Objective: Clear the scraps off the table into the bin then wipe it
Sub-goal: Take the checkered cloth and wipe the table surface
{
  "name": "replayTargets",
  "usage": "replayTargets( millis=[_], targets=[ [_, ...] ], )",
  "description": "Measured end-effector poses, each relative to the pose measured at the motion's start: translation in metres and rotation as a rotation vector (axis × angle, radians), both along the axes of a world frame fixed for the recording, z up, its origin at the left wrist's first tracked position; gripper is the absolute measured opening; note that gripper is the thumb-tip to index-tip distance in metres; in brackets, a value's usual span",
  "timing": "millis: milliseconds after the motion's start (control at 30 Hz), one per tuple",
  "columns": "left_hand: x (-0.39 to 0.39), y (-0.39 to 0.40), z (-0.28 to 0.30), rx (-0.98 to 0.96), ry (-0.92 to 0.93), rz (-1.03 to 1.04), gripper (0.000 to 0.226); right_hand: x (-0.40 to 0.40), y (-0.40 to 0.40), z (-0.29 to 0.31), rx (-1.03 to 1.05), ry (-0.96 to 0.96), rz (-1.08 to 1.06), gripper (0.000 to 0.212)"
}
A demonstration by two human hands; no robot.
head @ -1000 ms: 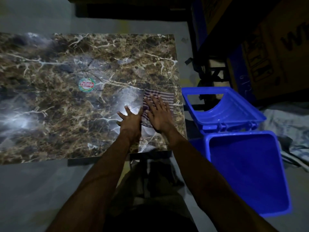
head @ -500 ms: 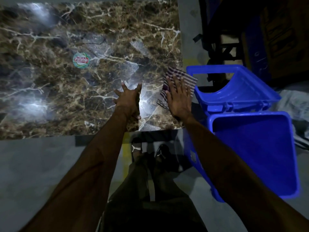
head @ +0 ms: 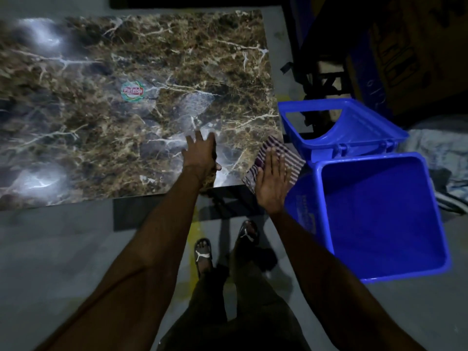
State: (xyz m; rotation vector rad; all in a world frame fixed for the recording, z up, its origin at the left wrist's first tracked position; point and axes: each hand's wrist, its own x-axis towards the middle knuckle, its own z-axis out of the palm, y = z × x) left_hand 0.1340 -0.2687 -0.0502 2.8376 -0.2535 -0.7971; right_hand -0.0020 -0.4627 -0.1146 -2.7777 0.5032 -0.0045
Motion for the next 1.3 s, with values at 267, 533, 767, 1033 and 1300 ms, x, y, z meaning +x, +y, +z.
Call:
replayTargets(
  millis=[267,533,767,1033,1300],
  targets=[
    [-0.101,0.036,-0.027,-0.259,-0.072,-0.044,0.065,-0.011,0.094,0.016,0.028,-0.072,0.238,0.054],
    [-0.135,0.074,0.009,-0.652,-0.061,0.191,0.047,0.003,0.132,0.050,0.068,0.134,0.263,0.033],
    [-0.143,0.100,0.043,-0.840,0.214,0.877,0.022,-0.008,0.147,0.096,1.043,0.060,-0.188,0.030],
    [-0.155,0.121,0.118,-1.251,0.694,1.105,0.039,-0.035,0.177,0.197,1.671,0.074,-0.512,0.039],
    [-0.155,0.115,0.157,-1.500,0.531,1.030,0.037,-0.039,0.169,0.233,1.981,-0.087,-0.530,0.051]
  ],
)
